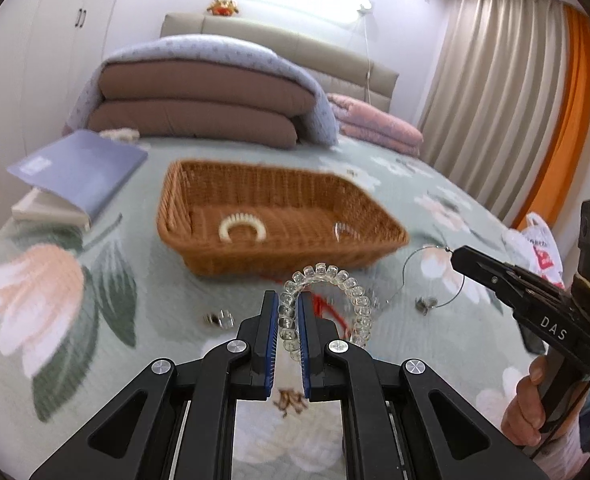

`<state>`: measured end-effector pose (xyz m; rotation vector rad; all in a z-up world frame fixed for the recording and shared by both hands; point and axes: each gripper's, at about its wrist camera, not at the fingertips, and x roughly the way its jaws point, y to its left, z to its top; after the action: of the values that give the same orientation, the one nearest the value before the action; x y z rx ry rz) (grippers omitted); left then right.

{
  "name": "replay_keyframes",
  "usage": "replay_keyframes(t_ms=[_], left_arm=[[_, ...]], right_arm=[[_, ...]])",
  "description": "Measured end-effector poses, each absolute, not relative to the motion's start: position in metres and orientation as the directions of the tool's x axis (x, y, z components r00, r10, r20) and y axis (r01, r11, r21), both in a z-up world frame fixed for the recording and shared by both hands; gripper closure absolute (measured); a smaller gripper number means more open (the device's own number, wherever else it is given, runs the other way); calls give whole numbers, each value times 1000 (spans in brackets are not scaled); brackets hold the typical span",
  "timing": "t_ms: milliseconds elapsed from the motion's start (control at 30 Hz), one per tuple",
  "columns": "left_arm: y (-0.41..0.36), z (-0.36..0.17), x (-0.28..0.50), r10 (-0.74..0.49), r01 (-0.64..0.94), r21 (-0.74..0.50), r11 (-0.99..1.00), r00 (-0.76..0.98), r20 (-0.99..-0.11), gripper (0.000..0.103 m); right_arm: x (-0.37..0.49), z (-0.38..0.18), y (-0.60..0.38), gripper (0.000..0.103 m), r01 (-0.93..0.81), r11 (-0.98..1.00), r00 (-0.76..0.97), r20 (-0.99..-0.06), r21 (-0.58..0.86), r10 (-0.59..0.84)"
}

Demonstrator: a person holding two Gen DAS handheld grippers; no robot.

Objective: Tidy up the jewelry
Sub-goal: 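Lower both held items into the wicker basket and open both grippers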

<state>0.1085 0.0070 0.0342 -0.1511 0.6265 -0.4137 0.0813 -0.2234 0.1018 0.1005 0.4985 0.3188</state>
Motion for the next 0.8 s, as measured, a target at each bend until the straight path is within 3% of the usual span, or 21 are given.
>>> replay_keyframes(t_ms=[367, 600, 700, 800], left_arm=[[-6, 75, 189, -398, 306, -256, 917, 761, -513, 93], [-19, 43, 247, -420, 286, -316, 904, 731, -538, 93], [-23, 23, 251, -379, 281, -256, 925, 742, -553, 93], [-21, 7, 262, -362, 245, -270, 931, 710, -604, 93]], right_arm=[[171, 132, -214, 91, -280, 934, 826, -440, 220, 351], [220, 88, -210, 91, -264, 935, 795, -495, 237, 350], [235, 63, -212, 91, -235, 944, 769, -549, 232, 326], [241, 52, -217, 91, -222, 942, 749, -574, 251, 330]])
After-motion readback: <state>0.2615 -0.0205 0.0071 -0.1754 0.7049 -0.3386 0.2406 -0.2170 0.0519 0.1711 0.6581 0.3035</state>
